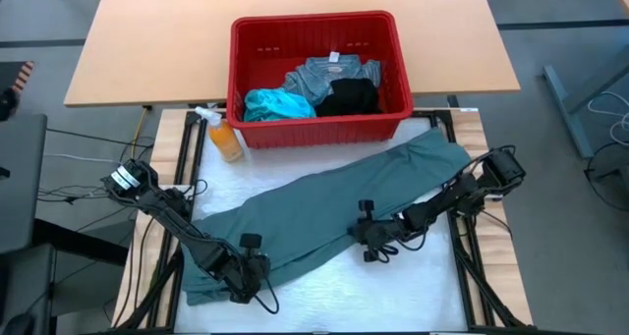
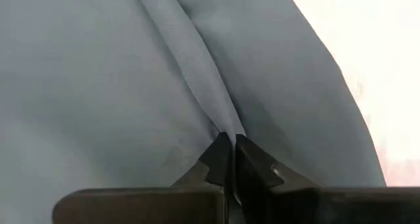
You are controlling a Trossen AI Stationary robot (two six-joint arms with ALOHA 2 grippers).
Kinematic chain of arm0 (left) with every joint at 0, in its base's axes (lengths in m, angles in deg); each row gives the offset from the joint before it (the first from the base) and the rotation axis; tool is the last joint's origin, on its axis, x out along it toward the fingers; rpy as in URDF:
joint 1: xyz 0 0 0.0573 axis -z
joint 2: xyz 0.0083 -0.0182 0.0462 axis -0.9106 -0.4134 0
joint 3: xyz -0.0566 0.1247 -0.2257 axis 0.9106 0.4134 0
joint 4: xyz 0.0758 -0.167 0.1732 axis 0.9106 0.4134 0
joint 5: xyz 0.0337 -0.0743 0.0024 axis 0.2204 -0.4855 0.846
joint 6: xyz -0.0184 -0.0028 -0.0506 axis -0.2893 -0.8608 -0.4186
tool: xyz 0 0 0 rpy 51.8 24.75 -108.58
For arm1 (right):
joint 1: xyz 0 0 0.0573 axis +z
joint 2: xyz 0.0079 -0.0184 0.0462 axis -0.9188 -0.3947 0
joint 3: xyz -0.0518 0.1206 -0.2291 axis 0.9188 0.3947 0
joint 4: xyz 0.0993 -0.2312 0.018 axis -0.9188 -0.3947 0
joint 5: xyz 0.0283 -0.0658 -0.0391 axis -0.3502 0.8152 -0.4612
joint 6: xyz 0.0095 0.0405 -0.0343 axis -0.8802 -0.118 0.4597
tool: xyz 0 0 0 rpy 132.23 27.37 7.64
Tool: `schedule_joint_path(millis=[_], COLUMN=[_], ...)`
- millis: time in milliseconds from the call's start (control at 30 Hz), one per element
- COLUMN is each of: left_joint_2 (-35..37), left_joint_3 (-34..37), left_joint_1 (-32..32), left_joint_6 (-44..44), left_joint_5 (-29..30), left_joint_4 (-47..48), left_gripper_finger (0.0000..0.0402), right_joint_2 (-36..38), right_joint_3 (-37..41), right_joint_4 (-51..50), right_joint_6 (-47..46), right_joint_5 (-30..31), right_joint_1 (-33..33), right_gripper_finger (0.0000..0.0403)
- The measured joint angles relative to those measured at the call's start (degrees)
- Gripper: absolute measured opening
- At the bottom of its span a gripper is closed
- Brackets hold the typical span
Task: Fold Laundry from Bin
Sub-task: Fold the gray pants
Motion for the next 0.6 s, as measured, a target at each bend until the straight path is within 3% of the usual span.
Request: schedule_joint_path(millis=[167, 600], left_joint_2=[2.1, 11.5], left_joint_3=[0.0, 0.0], left_joint_1=[0.0, 0.7], left_joint_6=[0.1, -4.4], left_joint_5=[-0.7, 1.3], left_joint_4=[0.7, 8.0], left_gripper_finger=[0.0, 0.0], right_joint_2=[0.0, 0.0], right_joint_3=[-1.5, -12.5], right_joint_4=[-1.8, -18.9], right_joint_6=[1.6, 4.4], right_joint_5=[-0.1, -0.1], right_joint_1=[0.0, 0.2], right_gripper_finger=[0.0013, 0.0017])
